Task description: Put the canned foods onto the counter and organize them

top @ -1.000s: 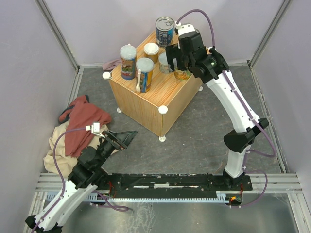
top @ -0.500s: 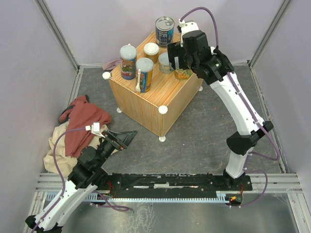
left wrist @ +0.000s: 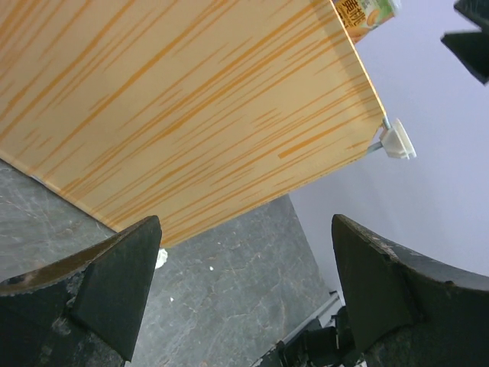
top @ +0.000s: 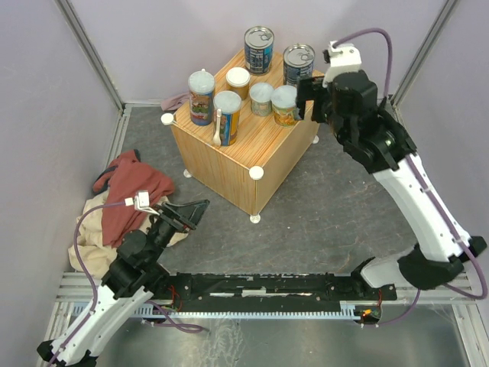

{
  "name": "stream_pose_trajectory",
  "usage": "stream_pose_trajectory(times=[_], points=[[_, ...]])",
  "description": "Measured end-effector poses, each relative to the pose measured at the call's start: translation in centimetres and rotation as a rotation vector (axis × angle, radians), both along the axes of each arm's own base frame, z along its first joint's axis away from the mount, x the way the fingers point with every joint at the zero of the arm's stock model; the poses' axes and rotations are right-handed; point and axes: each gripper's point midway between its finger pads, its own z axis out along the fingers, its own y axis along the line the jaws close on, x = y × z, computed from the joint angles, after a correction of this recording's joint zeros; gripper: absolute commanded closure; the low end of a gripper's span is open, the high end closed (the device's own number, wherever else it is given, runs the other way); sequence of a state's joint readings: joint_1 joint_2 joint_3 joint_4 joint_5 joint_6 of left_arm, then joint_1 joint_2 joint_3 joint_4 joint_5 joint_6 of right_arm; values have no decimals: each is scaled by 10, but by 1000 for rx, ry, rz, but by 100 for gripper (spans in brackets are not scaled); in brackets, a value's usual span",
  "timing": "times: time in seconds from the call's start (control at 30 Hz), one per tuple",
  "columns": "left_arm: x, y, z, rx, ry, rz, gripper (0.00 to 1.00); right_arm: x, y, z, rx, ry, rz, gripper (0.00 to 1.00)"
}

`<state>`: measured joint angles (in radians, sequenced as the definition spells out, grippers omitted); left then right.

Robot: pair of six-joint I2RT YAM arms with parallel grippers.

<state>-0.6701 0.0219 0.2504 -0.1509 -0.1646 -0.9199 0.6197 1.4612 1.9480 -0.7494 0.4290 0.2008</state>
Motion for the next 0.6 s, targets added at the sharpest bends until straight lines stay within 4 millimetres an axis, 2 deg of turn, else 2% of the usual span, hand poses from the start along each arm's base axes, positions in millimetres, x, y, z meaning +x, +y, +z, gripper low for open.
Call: stream_pose_trajectory(times=[0.1, 0.17, 0.37, 0.47, 0.6], points=[[5, 7, 0, 33, -3, 46, 1, -12, -27, -11, -4, -16, -92, 1], [9, 11, -5, 61, 4, 74, 1, -20, -45, -31, -13, -3, -160, 1], [18, 25, -20, 138, 34, 164, 1, -51, -87, -121, -54, 118, -323, 1], [24, 35, -36, 186, 86, 227, 0, -72, -107, -153, -37, 157, -395, 1], [30, 49, -57, 258, 155, 306, 0, -97, -130, -170, 47, 153, -491, 1]])
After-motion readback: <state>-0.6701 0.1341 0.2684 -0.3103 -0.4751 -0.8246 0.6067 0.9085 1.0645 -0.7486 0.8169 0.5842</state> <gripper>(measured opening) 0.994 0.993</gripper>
